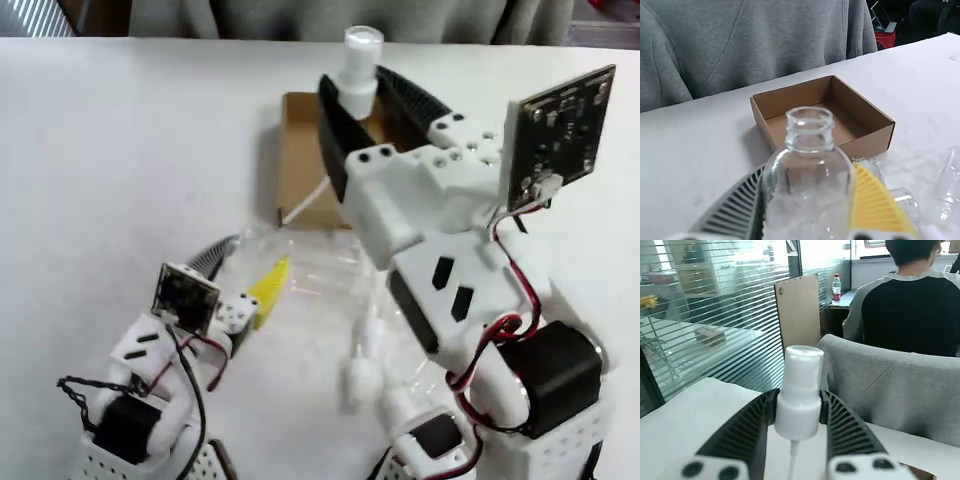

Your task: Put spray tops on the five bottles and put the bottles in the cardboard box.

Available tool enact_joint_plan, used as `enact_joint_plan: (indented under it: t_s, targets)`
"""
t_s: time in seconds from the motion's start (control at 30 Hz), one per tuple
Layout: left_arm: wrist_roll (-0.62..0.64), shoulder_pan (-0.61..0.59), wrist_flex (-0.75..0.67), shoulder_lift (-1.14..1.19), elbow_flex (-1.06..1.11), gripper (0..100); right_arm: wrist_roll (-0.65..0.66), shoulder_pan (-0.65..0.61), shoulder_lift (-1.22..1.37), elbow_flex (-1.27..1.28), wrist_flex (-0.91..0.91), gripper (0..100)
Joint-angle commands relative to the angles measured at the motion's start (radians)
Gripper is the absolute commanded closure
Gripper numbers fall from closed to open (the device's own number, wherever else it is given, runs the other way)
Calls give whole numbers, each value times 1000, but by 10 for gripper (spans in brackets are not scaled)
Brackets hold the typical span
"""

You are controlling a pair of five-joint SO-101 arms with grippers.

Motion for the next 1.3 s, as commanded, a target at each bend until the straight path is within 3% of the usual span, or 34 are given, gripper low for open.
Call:
enact_joint_plan:
  t_s: [0.0, 0.37, 1.07, 1.27]
  targets:
    - [-28, -12, 5, -16, -29, 902, -3, -45, -7, 29, -51, 982]
    - [-29, -19, 6, -16, -29, 902, -3, -53, 4, 184, -171, 982]
    - [-29, -19, 6, -16, -29, 902, -12, -56, 71, 207, -209, 982]
    - [-29, -19, 6, -16, -29, 902, -12, -110, 65, 278, -259, 982]
